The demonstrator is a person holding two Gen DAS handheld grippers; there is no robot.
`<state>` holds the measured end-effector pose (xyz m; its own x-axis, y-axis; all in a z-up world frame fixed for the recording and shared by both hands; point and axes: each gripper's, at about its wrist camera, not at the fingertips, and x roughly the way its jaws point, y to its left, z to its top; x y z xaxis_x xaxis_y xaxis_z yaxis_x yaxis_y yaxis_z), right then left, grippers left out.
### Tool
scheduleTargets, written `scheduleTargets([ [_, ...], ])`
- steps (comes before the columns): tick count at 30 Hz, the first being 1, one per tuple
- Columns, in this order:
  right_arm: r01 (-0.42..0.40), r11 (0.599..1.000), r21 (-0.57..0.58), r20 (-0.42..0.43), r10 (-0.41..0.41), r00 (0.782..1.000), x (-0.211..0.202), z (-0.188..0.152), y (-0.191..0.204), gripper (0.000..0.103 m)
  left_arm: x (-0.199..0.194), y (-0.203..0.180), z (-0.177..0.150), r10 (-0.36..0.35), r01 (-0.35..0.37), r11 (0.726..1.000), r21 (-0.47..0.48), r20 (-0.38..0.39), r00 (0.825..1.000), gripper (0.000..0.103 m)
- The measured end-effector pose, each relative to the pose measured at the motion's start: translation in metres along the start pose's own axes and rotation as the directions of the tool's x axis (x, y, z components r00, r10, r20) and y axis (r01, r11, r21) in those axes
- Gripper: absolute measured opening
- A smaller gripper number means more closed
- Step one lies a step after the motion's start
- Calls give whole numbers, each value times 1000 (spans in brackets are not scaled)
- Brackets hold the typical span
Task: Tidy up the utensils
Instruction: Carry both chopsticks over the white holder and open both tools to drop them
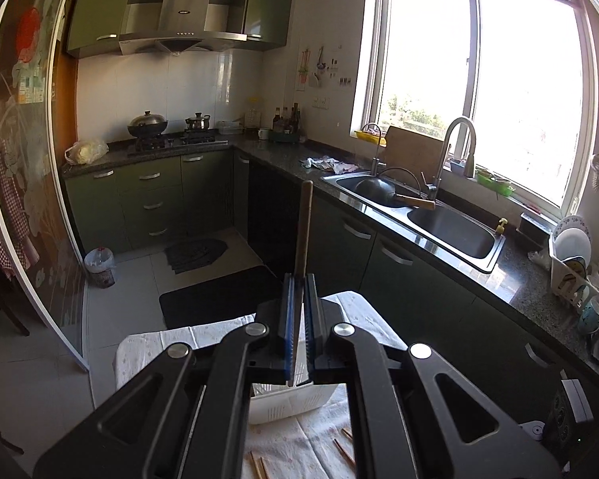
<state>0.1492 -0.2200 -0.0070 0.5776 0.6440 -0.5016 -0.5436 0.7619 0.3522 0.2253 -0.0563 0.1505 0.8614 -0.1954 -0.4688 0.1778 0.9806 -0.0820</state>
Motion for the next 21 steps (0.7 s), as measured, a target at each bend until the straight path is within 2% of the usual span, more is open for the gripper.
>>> scheduleTargets([
  [3,-1,1000,-4,8,1,1000,-3,3,2,6,22,3,-4,20,-20,1000,4,-15,1000,4],
  [7,-4,1000,-11,23,4,1000,-7,12,5,6,52,9,-24,28,-27,1000,4,-104,994,4],
  [10,-9,1000,-23,39,9,999,-10,25,11,6,61,16,-43,22,-23,1000,-5,-153,988,7],
  [15,-13,999,-42,121,18,992,-19,67,21,6,41,30,-70,-24,15,999,-51,-178,984,11],
  [16,-17,999,-40,147,23,989,-21,79,22,6,35,32,-76,-38,27,998,-61,-181,983,15],
  [17,-21,999,-37,175,27,984,-23,92,23,6,27,34,-82,-49,37,997,-66,-180,982,18],
  [21,-14,1000,-16,308,18,951,-26,146,26,6,0,36,-105,-79,67,996,-66,-191,978,20],
])
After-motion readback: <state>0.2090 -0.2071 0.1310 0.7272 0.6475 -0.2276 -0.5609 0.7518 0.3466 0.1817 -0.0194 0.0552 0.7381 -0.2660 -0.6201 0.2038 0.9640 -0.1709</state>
